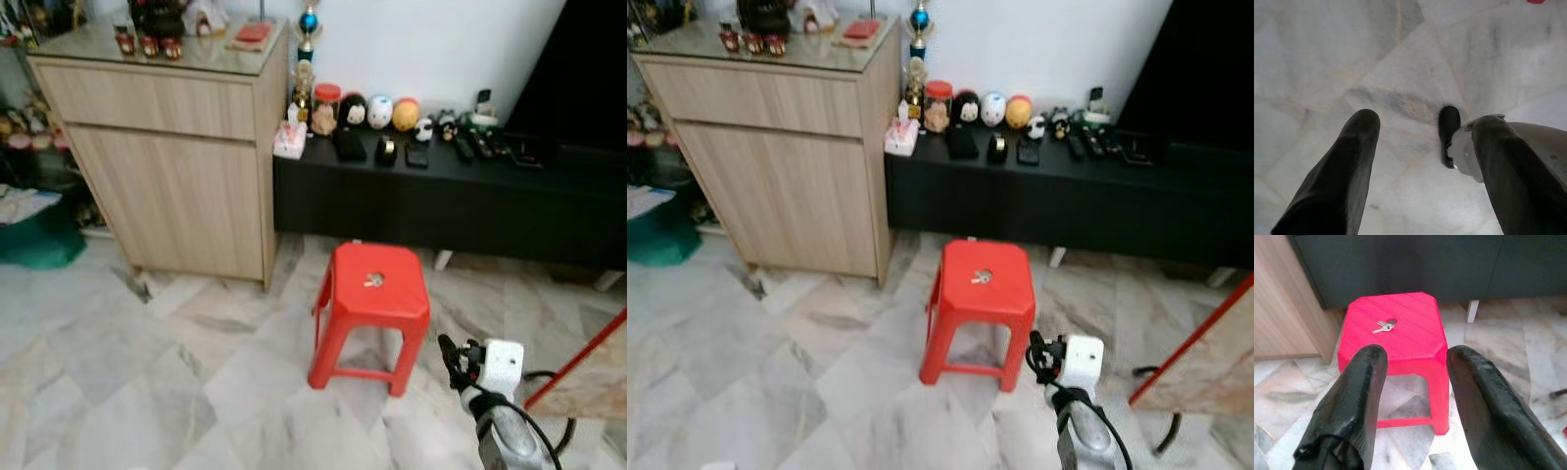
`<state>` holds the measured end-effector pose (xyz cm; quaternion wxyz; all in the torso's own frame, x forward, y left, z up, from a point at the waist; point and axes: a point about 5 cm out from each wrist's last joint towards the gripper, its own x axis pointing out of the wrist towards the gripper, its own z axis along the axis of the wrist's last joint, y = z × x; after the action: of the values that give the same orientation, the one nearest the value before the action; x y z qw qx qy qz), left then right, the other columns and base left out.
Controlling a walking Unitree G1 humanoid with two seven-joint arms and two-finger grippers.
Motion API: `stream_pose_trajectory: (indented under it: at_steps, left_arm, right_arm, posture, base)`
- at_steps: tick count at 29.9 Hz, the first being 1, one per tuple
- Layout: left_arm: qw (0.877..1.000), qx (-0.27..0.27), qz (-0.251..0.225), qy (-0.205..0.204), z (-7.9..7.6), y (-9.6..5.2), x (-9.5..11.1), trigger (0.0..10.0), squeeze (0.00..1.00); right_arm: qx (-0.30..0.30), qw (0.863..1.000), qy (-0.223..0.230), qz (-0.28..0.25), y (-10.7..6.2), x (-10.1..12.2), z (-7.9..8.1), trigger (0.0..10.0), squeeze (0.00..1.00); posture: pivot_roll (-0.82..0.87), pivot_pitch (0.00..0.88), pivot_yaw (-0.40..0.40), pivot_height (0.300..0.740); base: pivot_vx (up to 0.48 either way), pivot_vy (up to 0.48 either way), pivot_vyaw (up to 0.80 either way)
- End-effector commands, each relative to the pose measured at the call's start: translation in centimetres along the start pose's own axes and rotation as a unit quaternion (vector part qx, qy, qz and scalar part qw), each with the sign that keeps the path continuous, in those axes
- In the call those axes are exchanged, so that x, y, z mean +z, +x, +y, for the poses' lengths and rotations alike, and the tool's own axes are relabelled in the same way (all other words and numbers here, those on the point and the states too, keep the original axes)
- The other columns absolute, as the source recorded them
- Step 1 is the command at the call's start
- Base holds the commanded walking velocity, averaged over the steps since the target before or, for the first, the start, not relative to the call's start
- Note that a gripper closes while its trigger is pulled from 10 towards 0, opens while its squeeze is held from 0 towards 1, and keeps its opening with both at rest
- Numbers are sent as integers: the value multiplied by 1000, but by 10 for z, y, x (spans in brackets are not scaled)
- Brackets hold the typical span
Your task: Hang keys on a hook
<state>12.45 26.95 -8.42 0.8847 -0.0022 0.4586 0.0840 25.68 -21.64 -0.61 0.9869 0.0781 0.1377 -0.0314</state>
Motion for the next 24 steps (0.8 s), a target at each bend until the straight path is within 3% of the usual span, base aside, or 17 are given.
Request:
stream_pose_trajectory:
  at_steps: [1, 3, 4, 7, 12, 24]
  left_arm:
    - [1000, 1, 9, 9, 6, -2, -4, 10000, 0]
    - [1000, 1, 11, 11, 7, -3, -4, 10000, 0]
    - [1000, -1, 12, 15, 8, -4, -6, 10000, 0]
    - [1000, -5, 14, 20, 10, -5, -10, 10000, 0]
    - [999, -14, 13, 32, 9, -7, -12, 10000, 0]
    - [999, -23, 14, 34, 4, -8, -17, 10000, 0]
  right_arm:
    - [-8, 1000, 6, -13, 1, 7, -5, 10000, 0]
    - [-7, 1000, 6, -14, -1, 3, 0, 10000, 0]
    - [-6, 1000, 7, -18, -7, -4, 11, 10000, 0]
    - [-4, 1000, 3, -20, -11, -8, 15, 10000, 0]
    - [-5, 1000, -6, -28, -13, -6, 15, 10000, 0]
    - [-7, 1000, -6, -20, -24, -12, 5, 10000, 0]
  posture:
    - [6, 0, -33, 740]
    - [5, 0, -30, 740]
    - [3, 0, -26, 740]
    - [1, 0, -21, 740]
    - [-6, 0, -17, 740]
    - [-13, 0, -41, 740]
  base:
    - [304, 0, 0]
    - [304, 0, 0]
    - [304, 0, 0]
    - [306, 0, 0]
    - [309, 0, 445]
    - [305, 0, 0]
